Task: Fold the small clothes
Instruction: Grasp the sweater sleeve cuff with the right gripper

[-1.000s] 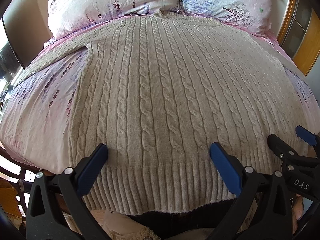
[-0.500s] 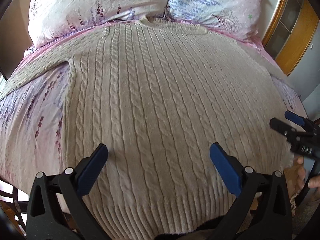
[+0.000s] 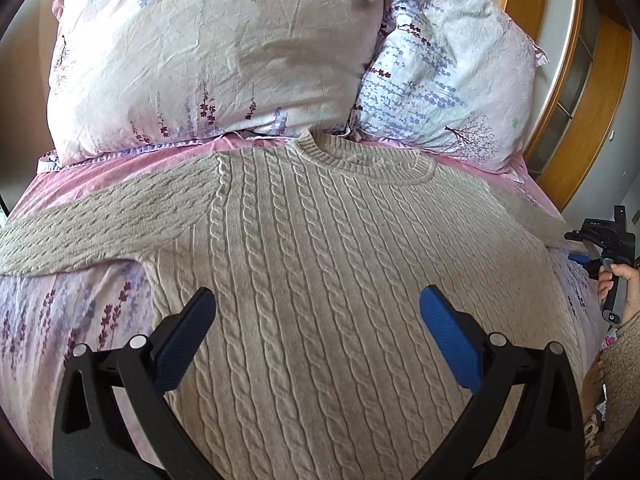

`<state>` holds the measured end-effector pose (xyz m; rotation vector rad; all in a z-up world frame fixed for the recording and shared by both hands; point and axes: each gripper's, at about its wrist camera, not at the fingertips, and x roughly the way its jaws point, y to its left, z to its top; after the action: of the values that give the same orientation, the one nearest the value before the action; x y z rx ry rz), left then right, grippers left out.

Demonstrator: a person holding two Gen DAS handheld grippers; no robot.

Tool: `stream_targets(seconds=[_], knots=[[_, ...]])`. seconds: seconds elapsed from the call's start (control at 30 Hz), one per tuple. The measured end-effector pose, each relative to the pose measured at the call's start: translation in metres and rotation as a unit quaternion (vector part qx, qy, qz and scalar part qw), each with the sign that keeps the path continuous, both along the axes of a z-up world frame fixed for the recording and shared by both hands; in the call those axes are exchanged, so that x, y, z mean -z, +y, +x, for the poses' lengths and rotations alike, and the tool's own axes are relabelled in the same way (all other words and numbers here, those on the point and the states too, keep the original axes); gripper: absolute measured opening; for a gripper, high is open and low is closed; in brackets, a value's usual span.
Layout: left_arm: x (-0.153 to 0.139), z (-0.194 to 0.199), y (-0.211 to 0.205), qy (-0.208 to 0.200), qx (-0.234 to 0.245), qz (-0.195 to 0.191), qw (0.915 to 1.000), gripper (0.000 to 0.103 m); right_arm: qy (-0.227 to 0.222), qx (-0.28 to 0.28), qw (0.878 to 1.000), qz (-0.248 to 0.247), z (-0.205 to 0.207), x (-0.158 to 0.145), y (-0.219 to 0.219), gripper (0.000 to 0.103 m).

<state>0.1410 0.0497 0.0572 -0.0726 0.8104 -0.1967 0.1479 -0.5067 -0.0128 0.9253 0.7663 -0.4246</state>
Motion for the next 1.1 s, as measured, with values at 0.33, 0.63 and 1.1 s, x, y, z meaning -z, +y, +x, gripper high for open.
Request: stream_targets(seconds=[0.33, 0.63, 1.1], knots=[[0.005, 0.039, 0.013, 0.003, -0.007, -0.008, 0.9999, 0.101, -0.028, 0.087, 0.996, 0.018, -0.008, 0.011, -0.046, 0.011], [0.006, 0.047, 0.028, -0.009, -0.005, -0.038, 0.9992, 0.101, -0.134, -0.014, 0.984, -0.115, 0.004, -0.065, 0.02, 0.008], [0.002, 0.038, 0.042, -0.037, -0.01, -0.066, 0.9971, 0.101, -0.067, -0.385, 0.916, -0.091, 0.071, -0.021, 0.255, 0.013]])
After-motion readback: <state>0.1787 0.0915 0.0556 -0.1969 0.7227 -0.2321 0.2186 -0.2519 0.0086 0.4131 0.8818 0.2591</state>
